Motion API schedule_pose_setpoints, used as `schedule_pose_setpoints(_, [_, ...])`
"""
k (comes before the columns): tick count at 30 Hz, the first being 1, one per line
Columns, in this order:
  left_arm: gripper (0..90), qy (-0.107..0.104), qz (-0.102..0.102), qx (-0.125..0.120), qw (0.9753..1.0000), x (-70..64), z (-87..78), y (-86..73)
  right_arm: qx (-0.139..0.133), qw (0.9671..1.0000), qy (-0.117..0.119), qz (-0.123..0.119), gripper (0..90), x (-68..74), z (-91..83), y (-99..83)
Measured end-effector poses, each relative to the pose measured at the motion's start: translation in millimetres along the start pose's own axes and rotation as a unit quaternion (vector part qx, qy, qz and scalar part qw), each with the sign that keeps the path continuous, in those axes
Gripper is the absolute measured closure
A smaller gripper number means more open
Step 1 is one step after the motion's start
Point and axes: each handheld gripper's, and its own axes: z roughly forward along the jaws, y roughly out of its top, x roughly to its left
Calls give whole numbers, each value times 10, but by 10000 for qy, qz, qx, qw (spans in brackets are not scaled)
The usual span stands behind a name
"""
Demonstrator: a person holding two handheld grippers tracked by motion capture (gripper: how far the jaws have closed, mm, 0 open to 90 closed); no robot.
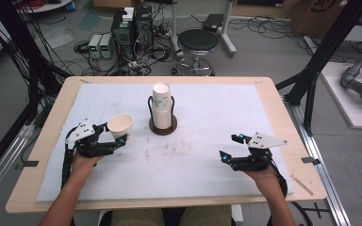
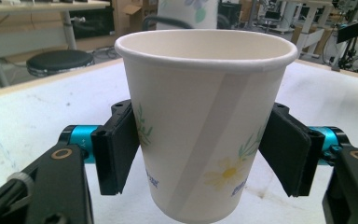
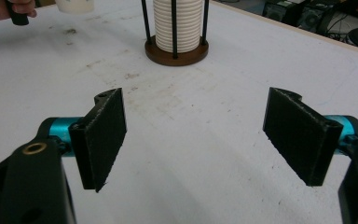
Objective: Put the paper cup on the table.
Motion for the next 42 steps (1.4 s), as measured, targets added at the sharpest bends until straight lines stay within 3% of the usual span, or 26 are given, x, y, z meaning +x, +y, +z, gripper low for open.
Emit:
schedule_pose_setpoints(5, [316, 60, -90, 184, 9998, 69, 66, -55, 8, 10000, -26, 9, 219, -11, -10, -9])
schedule_pose_setpoints(10, [316, 189, -70, 530, 9984, 91, 109, -96, 7, 10000, -23, 26, 219, -14, -17, -16])
schedule_pose_setpoints(14, [316, 327, -52, 960, 9948, 102, 150, -144, 22, 10000, -4, 38, 219, -15, -17, -21])
schedule_pose_setpoints(24, [323, 451, 19, 1387, 9893, 69, 98, -154, 21, 10000, 5, 40, 219, -7, -23, -15])
schedule_pose_setpoints(31, [325, 539, 130, 1605, 9855, 17, 45, -177, 21, 10000, -2, 49, 219, -12, -37, -14])
schedule_pose_setpoints(34, [317, 575, 41, 1633, 9849, 14, 51, -187, 19, 10000, 4, 47, 219, -12, -37, -13])
schedule_pose_setpoints(38, [155, 716, -179, 1513, 9857, 1, 31, -177, 10, 10000, 11, 44, 219, -18, -41, -17])
schedule_pose_setpoints(42, [157, 595, -207, 1403, 9881, -30, -86, -164, 22, 10000, 2, 67, 219, -25, -47, -27])
